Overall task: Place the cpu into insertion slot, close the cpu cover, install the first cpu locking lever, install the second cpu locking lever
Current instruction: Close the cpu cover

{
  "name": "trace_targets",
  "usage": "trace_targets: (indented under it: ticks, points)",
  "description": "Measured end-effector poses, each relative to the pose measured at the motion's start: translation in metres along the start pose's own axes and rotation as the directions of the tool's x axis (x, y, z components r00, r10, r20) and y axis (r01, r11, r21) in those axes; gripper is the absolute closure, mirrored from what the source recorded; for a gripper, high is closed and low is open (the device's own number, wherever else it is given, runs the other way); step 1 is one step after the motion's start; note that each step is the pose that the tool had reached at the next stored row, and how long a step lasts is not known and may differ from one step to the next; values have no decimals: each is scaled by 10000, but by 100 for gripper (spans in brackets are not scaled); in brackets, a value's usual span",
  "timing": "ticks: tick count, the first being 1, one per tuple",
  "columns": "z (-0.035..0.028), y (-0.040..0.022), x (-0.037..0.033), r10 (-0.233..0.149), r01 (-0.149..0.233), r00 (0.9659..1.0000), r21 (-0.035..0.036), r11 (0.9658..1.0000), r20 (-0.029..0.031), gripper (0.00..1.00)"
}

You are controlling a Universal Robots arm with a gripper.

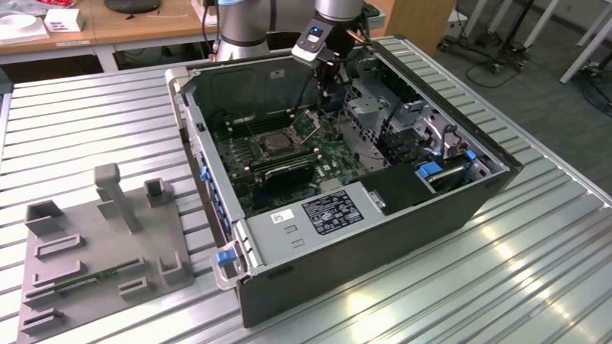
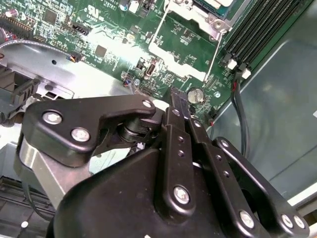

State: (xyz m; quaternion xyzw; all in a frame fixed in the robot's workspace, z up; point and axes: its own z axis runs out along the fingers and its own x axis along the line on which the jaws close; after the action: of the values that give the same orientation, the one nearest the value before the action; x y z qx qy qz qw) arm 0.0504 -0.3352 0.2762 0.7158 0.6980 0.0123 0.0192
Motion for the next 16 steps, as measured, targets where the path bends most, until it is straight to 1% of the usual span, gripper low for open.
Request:
trace_targets:
  ticks: [3,16]
  points:
    - [37,10,1,0,0,10000,0,10000,1,89]
    - [265,9,3,0,0,10000,0,10000,-1,89]
